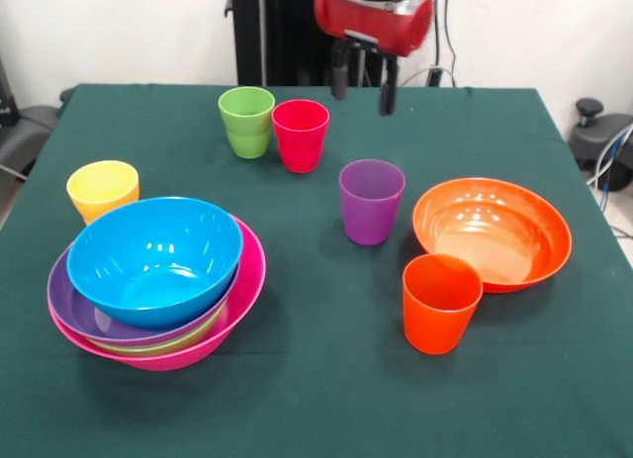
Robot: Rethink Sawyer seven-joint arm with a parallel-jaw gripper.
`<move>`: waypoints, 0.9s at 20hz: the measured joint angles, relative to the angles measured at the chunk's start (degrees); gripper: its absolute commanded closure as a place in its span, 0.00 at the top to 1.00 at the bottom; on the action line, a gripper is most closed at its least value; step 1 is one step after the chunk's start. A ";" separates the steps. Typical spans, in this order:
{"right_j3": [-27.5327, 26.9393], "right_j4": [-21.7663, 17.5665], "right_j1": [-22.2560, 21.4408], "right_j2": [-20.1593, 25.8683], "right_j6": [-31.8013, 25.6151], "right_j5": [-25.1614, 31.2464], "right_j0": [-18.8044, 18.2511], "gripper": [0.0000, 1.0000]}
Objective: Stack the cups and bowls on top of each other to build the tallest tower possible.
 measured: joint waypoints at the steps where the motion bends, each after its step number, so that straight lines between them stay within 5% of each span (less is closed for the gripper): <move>1: 0.00 0.36 0.18 -0.35 0.35 -0.57 0.88 1.00; 8: 0.00 4.52 2.98 -3.39 4.59 -5.34 7.99 1.00; 18: 0.12 9.26 7.64 -7.02 8.37 -6.83 11.00 1.00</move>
